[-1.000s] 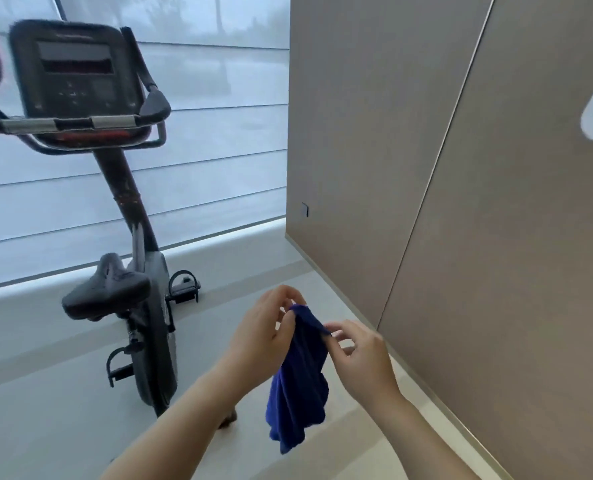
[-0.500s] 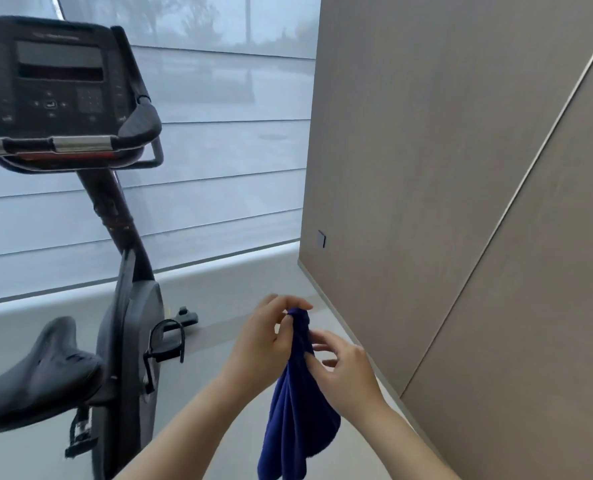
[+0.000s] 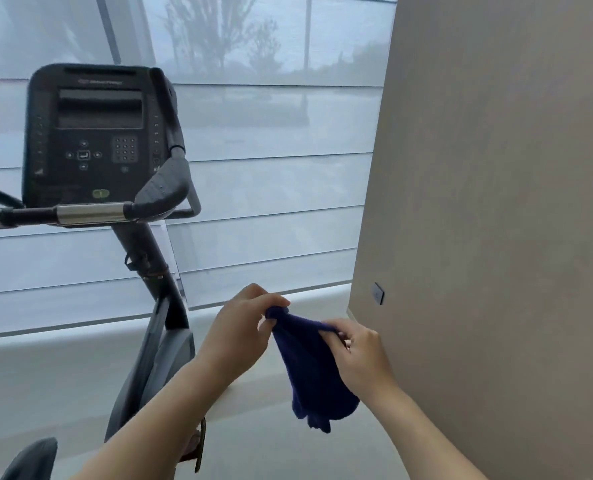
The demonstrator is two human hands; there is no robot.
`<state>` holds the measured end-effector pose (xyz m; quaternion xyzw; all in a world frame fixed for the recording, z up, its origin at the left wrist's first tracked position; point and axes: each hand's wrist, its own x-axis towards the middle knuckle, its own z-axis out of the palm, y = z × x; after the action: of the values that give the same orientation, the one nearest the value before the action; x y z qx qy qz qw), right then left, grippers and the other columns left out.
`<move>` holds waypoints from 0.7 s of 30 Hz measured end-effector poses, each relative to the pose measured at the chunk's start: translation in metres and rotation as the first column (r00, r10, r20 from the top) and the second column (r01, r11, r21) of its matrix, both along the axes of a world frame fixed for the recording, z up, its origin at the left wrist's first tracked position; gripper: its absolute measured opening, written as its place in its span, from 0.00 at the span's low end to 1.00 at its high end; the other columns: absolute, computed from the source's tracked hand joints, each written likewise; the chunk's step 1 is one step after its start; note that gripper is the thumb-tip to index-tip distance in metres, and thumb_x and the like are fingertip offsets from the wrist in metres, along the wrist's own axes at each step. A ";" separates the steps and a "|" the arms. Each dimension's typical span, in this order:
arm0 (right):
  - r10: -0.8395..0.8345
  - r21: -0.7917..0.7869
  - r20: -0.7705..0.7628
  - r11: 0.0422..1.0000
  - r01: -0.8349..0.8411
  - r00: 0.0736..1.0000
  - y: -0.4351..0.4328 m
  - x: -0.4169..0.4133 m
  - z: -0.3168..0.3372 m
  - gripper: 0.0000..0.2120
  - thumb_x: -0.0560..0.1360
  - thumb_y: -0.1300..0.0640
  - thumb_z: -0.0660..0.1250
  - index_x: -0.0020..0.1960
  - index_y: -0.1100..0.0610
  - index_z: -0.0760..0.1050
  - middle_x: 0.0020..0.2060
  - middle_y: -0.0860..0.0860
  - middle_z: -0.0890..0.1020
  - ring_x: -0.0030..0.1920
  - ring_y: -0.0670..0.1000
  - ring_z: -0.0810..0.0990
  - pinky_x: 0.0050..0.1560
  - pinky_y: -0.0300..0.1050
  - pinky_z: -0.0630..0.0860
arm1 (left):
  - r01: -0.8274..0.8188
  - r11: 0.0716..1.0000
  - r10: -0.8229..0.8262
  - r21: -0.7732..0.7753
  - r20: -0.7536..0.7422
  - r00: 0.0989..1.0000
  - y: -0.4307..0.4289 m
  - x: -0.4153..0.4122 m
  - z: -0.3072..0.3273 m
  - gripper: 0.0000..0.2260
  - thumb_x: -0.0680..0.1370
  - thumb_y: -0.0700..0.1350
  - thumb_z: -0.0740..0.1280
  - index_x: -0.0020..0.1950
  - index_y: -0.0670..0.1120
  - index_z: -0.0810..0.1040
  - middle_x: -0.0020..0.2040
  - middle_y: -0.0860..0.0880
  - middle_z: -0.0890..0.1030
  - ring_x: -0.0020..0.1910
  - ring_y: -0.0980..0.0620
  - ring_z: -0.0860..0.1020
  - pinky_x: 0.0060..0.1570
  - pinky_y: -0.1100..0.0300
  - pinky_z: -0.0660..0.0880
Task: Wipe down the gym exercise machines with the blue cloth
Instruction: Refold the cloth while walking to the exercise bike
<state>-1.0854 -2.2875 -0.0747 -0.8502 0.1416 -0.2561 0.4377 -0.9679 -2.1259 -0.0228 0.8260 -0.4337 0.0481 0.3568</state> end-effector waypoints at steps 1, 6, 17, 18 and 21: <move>0.000 -0.009 0.010 1.000 0.000 1.000 -0.012 0.019 0.001 0.11 0.78 0.54 0.61 0.47 0.39 0.78 0.39 0.38 0.81 0.42 0.40 0.78 0.39 0.30 0.72 | -0.029 0.999 0.027 0.044 0.041 0.999 -0.008 0.017 0.000 0.13 0.76 0.36 0.65 0.55 0.51 0.79 0.49 0.55 0.75 0.46 0.55 0.76 0.49 0.63 0.75; 0.029 -0.050 0.068 0.998 -0.026 0.997 -0.075 0.114 0.006 0.11 0.77 0.54 0.64 0.46 0.38 0.78 0.41 0.40 0.80 0.44 0.40 0.77 0.42 0.29 0.72 | -0.147 0.987 0.137 0.061 0.141 0.980 -0.055 0.095 0.002 0.05 0.77 0.41 0.64 0.50 0.50 0.77 0.49 0.56 0.71 0.43 0.54 0.75 0.44 0.62 0.73; 0.257 -0.070 -0.030 0.963 -0.259 0.966 -0.148 0.292 0.012 0.10 0.68 0.58 0.67 0.39 0.42 0.75 0.37 0.40 0.78 0.40 0.41 0.75 0.36 0.31 0.71 | -0.334 0.942 0.335 -0.030 0.045 0.941 -0.128 0.223 0.034 0.08 0.77 0.42 0.62 0.45 0.57 0.70 0.36 0.59 0.76 0.38 0.61 0.75 0.36 0.69 0.67; 0.270 -0.066 -0.041 0.960 -0.272 0.962 -0.148 0.304 0.011 0.09 0.67 0.57 0.67 0.38 0.42 0.75 0.37 0.40 0.78 0.40 0.41 0.76 0.36 0.31 0.71 | -0.339 0.940 0.341 -0.043 0.045 0.939 -0.131 0.229 0.036 0.09 0.77 0.41 0.61 0.45 0.56 0.71 0.37 0.59 0.76 0.40 0.62 0.74 0.37 0.69 0.68; 0.275 -0.054 -0.027 0.960 -0.276 0.961 -0.144 0.338 0.015 0.04 0.66 0.54 0.69 0.36 0.44 0.76 0.36 0.41 0.79 0.40 0.41 0.76 0.37 0.31 0.71 | -0.356 0.928 0.363 -0.106 0.055 0.930 -0.129 0.249 0.048 0.10 0.77 0.38 0.60 0.47 0.54 0.72 0.40 0.60 0.75 0.43 0.61 0.73 0.42 0.70 0.68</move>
<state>-0.7471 -2.4310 -0.0597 -0.8763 0.0190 -0.1884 0.4430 -0.7189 -2.2552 0.0250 0.8714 -0.2851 0.1637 0.3641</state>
